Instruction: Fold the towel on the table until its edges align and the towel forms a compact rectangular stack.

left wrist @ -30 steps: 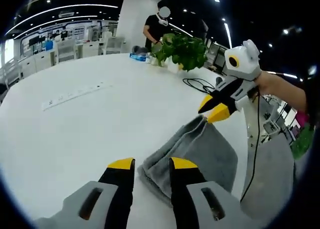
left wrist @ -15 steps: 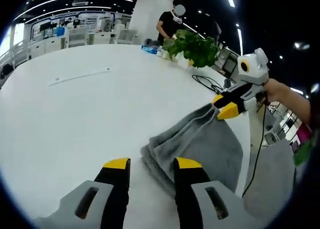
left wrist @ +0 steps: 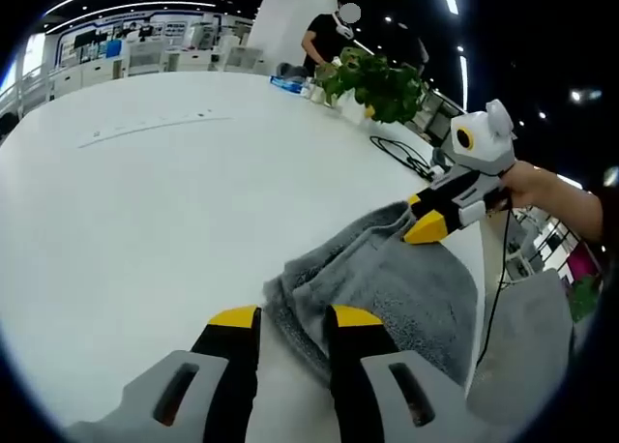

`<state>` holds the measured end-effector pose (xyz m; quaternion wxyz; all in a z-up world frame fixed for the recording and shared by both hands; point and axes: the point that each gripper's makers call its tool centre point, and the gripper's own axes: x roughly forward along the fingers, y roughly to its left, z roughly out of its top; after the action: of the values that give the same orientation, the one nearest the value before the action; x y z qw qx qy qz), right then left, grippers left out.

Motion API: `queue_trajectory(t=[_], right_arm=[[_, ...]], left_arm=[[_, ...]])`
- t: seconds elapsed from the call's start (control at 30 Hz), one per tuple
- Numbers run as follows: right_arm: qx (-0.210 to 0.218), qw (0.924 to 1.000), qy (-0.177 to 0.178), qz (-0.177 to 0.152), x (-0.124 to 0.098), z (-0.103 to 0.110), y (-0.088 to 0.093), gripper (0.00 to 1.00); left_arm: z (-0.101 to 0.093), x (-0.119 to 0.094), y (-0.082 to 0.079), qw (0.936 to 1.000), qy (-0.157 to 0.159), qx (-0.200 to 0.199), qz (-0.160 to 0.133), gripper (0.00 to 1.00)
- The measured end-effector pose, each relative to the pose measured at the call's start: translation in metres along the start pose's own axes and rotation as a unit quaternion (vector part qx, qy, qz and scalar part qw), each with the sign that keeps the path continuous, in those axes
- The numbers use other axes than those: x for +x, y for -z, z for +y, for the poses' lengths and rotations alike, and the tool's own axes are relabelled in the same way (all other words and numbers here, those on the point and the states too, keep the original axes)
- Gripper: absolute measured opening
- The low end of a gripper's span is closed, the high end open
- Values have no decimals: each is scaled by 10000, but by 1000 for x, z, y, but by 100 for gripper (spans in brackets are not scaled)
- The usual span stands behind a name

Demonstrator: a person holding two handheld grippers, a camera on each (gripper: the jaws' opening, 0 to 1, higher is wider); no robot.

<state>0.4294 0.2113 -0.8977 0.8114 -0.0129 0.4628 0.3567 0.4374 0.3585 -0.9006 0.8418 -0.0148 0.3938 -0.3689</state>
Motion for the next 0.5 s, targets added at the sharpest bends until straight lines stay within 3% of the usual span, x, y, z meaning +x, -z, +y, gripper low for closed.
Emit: queue_trajectory(t=[0.3,0.5], right_arm=[[-74,10000,-37,1,13,-2,2,17],[-385,9992,116,-32,23,-10,-14,16]], left_arm=[[3,8,1,9999,-4,111,45,21],[12,16,-7,9998,-15,168,-44,17]])
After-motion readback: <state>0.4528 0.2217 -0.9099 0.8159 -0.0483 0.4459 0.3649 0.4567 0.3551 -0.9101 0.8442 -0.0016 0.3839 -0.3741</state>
